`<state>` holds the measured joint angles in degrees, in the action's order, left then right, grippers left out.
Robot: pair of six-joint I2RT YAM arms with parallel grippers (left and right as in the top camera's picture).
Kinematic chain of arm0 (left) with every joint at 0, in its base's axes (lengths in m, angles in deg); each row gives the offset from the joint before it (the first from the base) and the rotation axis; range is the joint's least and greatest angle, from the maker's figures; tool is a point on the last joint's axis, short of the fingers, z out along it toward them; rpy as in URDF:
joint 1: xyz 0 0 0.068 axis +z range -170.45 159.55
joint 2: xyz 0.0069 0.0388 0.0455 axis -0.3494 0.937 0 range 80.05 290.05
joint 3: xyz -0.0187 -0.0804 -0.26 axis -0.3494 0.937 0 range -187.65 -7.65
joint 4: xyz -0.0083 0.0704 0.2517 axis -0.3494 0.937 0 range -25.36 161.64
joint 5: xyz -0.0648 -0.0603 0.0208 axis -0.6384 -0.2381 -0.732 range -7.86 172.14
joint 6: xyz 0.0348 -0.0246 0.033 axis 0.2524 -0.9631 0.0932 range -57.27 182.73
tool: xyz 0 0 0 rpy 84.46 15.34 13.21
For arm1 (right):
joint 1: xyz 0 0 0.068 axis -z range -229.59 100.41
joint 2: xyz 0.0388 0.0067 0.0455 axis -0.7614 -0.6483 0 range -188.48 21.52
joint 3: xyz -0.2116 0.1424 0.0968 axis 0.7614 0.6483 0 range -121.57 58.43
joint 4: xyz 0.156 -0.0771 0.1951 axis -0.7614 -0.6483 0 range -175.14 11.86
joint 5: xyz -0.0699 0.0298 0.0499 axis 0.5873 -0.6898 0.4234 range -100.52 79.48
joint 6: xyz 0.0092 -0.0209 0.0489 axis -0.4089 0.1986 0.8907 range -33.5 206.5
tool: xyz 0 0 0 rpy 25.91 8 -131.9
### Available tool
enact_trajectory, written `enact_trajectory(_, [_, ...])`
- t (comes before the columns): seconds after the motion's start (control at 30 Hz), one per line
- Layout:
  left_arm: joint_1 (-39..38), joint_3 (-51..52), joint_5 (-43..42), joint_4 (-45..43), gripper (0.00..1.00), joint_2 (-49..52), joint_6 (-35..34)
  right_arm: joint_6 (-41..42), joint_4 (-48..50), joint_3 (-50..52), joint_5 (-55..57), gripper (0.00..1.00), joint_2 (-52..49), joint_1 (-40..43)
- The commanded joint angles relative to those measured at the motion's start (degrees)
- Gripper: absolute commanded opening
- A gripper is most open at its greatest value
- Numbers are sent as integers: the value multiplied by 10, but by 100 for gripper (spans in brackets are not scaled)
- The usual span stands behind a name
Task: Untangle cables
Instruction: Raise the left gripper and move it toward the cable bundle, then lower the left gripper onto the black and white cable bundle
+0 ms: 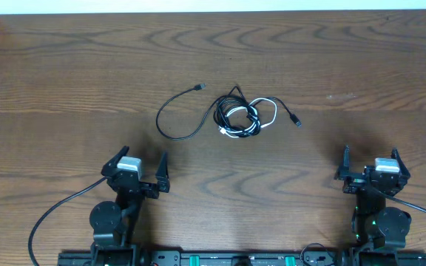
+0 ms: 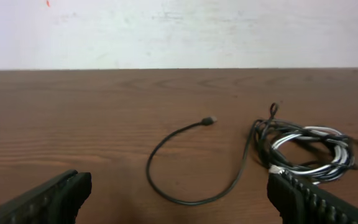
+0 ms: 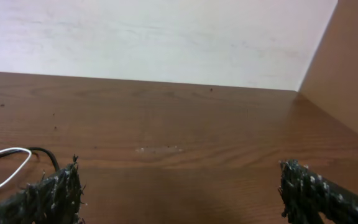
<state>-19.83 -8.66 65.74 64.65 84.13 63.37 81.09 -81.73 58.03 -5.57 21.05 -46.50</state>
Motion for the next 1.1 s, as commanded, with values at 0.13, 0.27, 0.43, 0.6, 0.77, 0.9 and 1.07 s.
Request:
enact_trajectory(0.13, [-2, -45, -40, 53, 98, 14, -145, 7, -1, 1, 3, 99, 2, 2])
enact_trajectory(0.27, [-2, -103, -40, 84, 98, 61, -188, 7, -1, 1, 3, 99, 1, 2])
enact_trajectory(0.43, [-2, -220, -43, 144, 98, 175, -189, 7, -1, 1, 3, 99, 1, 2])
enact_trajectory(0.6, [-2, -346, -91, 204, 98, 304, -184, 7, -1, 1, 3, 99, 2, 2])
enact_trajectory(0.77, [-14, -490, -100, 319, 98, 419, -175, 7, -1, 1, 3, 99, 2, 2])
enact_trajectory(0.9, [-48, -605, -100, 403, 98, 495, -112, 7, -1, 1, 3, 99, 2, 2])
enact_trajectory(1.07, [-105, -688, -100, 432, 98, 560, -31, 7, -1, 1, 3, 99, 2, 2])
